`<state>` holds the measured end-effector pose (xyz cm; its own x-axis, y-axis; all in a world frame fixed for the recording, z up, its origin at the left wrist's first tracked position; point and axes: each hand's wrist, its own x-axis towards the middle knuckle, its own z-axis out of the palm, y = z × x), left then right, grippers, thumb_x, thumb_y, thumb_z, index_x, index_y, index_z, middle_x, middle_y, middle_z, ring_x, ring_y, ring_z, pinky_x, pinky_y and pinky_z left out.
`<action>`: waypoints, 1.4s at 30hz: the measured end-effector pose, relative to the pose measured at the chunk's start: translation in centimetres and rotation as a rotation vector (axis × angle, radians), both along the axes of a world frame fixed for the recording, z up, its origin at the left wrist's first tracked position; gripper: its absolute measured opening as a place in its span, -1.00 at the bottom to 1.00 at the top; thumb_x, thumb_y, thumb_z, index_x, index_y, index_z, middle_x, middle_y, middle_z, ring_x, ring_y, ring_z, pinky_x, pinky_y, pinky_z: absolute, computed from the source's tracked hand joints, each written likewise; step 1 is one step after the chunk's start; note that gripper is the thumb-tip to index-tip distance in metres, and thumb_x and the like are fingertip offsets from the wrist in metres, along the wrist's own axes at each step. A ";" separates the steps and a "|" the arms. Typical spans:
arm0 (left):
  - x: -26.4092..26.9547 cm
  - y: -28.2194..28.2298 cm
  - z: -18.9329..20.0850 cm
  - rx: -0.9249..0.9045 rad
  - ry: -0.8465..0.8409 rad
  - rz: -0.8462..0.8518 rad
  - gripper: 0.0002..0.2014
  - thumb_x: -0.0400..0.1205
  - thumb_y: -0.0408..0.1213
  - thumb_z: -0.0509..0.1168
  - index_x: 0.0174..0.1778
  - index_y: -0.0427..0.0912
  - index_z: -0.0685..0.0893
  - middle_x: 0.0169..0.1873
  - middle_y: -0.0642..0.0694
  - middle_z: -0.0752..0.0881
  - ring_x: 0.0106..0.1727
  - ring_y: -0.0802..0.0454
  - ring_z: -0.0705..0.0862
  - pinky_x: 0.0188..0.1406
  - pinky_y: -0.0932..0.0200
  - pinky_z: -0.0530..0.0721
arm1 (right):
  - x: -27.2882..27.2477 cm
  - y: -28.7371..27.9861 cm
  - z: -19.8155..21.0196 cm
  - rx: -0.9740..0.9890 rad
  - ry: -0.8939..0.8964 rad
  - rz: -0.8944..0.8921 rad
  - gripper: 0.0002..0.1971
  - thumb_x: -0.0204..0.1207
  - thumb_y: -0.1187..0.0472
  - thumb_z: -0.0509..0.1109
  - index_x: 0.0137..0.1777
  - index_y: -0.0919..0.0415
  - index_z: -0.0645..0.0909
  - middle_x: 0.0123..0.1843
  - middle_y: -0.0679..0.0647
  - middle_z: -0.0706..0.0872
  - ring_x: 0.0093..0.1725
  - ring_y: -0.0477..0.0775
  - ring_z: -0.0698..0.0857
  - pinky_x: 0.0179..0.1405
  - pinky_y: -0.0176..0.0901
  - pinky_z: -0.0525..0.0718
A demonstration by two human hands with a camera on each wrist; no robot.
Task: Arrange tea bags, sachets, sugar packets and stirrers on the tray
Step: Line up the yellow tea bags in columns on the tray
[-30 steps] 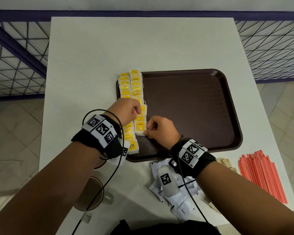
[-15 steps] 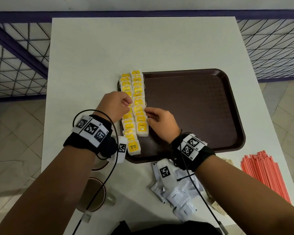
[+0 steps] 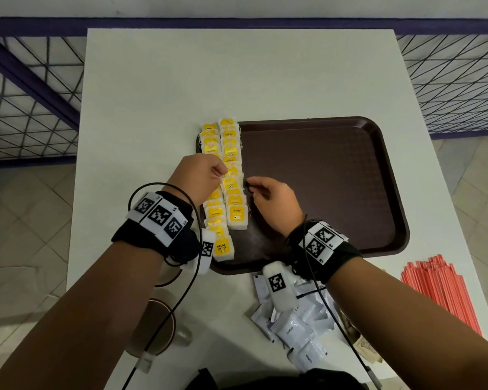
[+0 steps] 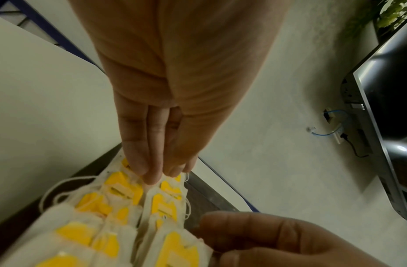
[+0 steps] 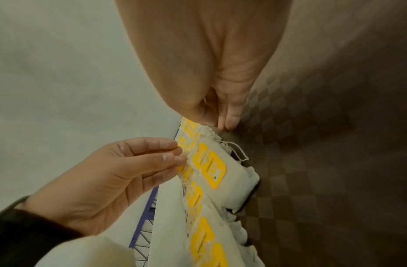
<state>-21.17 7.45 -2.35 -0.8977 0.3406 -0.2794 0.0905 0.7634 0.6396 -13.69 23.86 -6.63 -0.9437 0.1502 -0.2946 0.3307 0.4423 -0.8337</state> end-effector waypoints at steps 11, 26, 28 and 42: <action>-0.4 0.9 -0.2 0.032 0.007 0.022 -0.80 0.57 -0.46 0.29 -0.01 -0.17 0.75 -0.06 -0.06 0.76 -0.09 0.11 0.67 -0.22 0.56 0.45 | -0.9 -0.5 0.0 -0.023 -0.018 -0.005 -0.67 0.53 0.42 0.24 0.23 0.20 0.65 0.14 0.06 0.76 0.12 -0.07 0.72 0.21 -0.22 0.64; 0.2 0.5 -0.6 0.028 0.007 0.000 -0.83 0.58 -0.42 0.31 0.01 -0.16 0.74 -0.02 -0.07 0.75 -0.12 0.17 0.61 -0.08 0.37 0.49 | -0.1 -0.1 0.2 -0.044 -0.060 0.047 -0.67 0.47 0.47 0.22 0.14 0.20 0.66 0.04 0.07 0.77 0.02 -0.06 0.73 0.10 -0.33 0.66; 0.3 0.6 -0.6 0.030 0.008 0.000 -0.84 0.59 -0.42 0.31 0.01 -0.16 0.74 -0.02 -0.06 0.75 -0.11 0.16 0.61 -0.07 0.36 0.49 | -0.2 0.0 0.2 -0.034 -0.054 0.050 -0.68 0.48 0.47 0.22 0.16 0.22 0.65 0.06 0.09 0.76 0.03 -0.05 0.73 0.13 -0.29 0.66; -0.7 0.0 -0.7 0.055 0.089 0.065 -0.77 0.59 -0.44 0.26 0.08 -0.16 0.73 0.09 -0.08 0.71 0.07 0.06 0.66 0.09 0.30 0.52 | -2.7 -0.7 1.0 -0.023 0.017 0.012 -0.57 0.48 0.48 0.19 0.31 0.20 0.59 0.24 0.08 0.71 0.22 -0.06 0.66 0.27 -0.27 0.58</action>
